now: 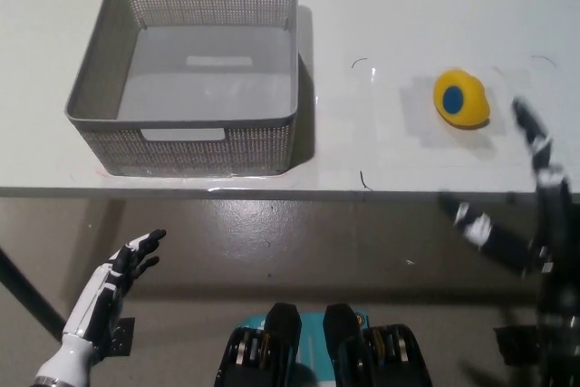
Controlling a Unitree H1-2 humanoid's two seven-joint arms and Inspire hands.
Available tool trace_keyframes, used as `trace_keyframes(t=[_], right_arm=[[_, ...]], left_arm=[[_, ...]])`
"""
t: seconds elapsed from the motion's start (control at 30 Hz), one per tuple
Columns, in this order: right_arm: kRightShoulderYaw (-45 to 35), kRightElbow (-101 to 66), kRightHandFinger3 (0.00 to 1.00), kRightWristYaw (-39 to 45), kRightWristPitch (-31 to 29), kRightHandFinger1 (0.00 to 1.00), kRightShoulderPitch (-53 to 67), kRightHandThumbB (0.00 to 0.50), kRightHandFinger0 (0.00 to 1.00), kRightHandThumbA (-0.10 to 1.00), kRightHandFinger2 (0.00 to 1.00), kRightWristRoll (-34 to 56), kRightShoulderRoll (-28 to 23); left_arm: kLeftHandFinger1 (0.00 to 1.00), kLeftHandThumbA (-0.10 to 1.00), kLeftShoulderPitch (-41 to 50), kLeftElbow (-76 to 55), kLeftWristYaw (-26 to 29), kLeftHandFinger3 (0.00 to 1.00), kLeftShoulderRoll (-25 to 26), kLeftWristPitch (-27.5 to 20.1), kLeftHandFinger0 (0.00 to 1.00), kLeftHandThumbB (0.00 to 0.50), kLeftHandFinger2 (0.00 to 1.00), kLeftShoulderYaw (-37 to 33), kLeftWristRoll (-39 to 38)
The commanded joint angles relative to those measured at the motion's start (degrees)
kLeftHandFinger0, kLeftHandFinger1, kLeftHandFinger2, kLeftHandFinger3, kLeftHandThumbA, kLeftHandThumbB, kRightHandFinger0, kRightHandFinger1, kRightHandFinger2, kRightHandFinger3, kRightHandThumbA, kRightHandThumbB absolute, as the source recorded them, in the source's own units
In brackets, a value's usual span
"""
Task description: Use the right hand to pick up a yellow duck toy and place it into a container on the left hand side
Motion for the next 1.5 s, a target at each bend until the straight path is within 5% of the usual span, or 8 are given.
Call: trace_keyframes(t=[0.0, 0.1, 0.13, 0.23, 0.4, 0.67, 1.13, 1.47], right_arm=[[-3.3, -1.7, 1.00, 1.6, 9.9, 1.00, -7.4, 0.384, 1.00, 0.73, 1.00, -3.0, -2.8], [-4.4, 0.8, 1.00, 3.6, 16.6, 1.00, -13.7, 0.400, 1.00, 0.71, 1.00, -5.2, -6.4], [-4.6, 1.7, 1.00, 3.8, 17.4, 1.00, -15.0, 0.346, 1.00, 0.69, 1.00, -5.1, -7.0], [-5.4, 7.3, 1.00, 5.1, 20.9, 1.00, -21.5, 0.426, 1.00, 0.63, 1.00, -2.5, -9.5], [-4.2, 19.9, 1.00, 5.7, 23.1, 1.00, -31.9, 0.418, 1.00, 0.63, 1.00, -3.2, -12.5], [2.9, 50.6, 1.00, 8.4, 21.6, 1.00, -49.5, 0.499, 1.00, 0.67, 1.00, -6.4, -15.7], [12.8, 72.9, 1.00, 17.4, 22.5, 1.00, -63.1, 0.500, 1.00, 0.92, 1.00, -7.0, -14.7], [15.4, 78.6, 1.00, 20.7, 20.8, 1.00, -63.4, 0.500, 1.00, 0.86, 1.00, -6.0, -13.4]], left_arm=[[1.00, 1.00, -1.3, -1.0, -1.2, 1.00, 0.4, -2.1, 1.00, 0.181, 1.00, 0.8, -1.8], [1.00, 1.00, -1.2, -1.0, -1.4, 1.00, 0.6, -1.8, 1.00, 0.173, 1.00, 0.9, -1.9], [1.00, 1.00, -1.2, -1.0, -1.5, 1.00, 0.6, -1.9, 1.00, 0.166, 1.00, 1.0, -2.0], [1.00, 1.00, -0.9, -0.7, -1.5, 1.00, 0.6, -2.5, 1.00, 0.169, 1.00, 1.0, -1.9], [1.00, 1.00, -0.7, -0.6, -1.6, 1.00, 0.5, -2.7, 1.00, 0.188, 1.00, 1.2, -2.0], [1.00, 1.00, -0.5, -1.1, -1.1, 1.00, 0.5, -2.0, 1.00, 0.203, 1.00, 1.3, -1.2], [1.00, 1.00, -0.4, -2.1, -0.5, 1.00, 0.4, -1.2, 1.00, 0.256, 1.00, 1.4, 0.0], [1.00, 1.00, 0.3, -1.9, -0.8, 1.00, 0.3, -2.1, 1.00, 0.246, 1.00, 1.9, 0.2]])
